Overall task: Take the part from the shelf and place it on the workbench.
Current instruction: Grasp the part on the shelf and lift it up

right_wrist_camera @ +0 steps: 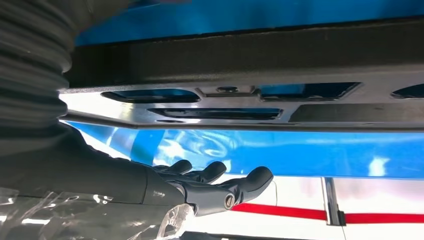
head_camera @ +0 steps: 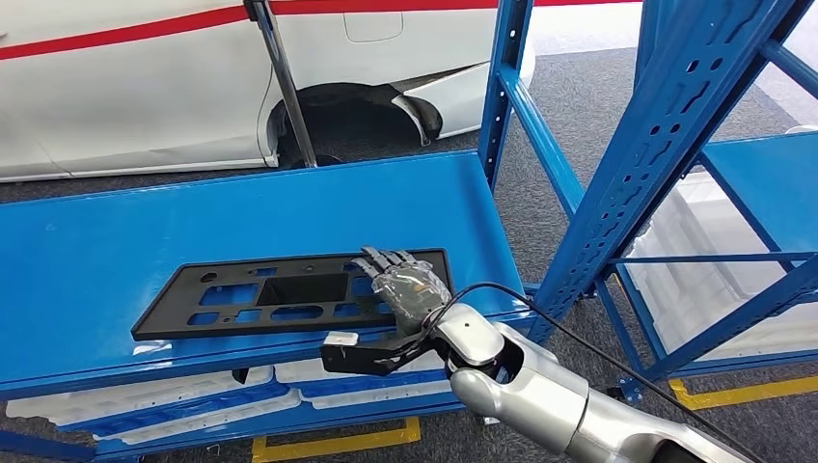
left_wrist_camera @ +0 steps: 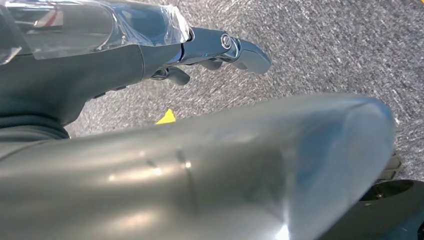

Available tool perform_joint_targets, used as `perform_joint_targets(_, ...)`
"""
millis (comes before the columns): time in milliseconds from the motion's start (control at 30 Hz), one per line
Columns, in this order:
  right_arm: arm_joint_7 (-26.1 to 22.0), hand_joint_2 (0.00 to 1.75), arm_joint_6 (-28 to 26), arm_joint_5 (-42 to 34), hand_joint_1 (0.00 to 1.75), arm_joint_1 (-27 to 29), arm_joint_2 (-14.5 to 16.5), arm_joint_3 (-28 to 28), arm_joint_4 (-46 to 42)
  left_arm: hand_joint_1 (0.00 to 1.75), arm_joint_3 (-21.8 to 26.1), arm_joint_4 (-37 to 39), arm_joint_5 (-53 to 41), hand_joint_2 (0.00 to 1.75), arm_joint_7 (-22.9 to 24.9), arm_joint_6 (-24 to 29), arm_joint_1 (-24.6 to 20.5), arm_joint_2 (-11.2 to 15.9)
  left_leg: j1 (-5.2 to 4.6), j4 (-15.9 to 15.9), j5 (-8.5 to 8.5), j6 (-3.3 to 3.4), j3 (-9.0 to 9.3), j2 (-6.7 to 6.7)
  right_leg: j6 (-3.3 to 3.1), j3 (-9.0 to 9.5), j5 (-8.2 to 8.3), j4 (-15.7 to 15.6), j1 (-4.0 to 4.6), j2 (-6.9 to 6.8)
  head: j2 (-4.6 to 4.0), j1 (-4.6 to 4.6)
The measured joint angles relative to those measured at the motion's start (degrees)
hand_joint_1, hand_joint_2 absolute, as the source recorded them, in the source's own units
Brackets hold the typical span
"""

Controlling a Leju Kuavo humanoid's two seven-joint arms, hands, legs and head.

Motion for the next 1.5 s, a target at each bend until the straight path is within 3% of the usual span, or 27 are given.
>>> perform_joint_targets(767,1.33,1.75,0.36,-0.96,1.75,-0.91,0.02,0.03,0.48,0.00,1.17,0.00,0.76,0.00,-1.20,0.03,0.16,0.00,0.00,0.00,0.00,0.00,0.01,0.00,0.00,0.01,0.00,0.00,0.00,-0.01,0.00,-0.01)
perform_joint_targets(900,1.72,1.75,0.12,-0.94,1.75,-0.92,-0.04,0.03,0.48,0.00,1.17,0.00,-0.04,1.75,-3.54,0.85,0.18,0.00,0.01,0.00,0.00,0.00,0.03,0.00,0.00,0.02,0.00,0.00,0.00,-0.01,0.00,-0.01)
perform_joint_targets(1500,2.30,1.75,-0.35,-0.39,1.75,-0.91,-0.51,0.02,0.48,0.00,1.17,0.00,-1.61,1.75,-5.18,3.56,0.19,0.00,0.01,0.00,0.00,0.00,0.04,0.01,0.00,0.02,0.00,0.00,0.00,0.00,0.00,-0.01)
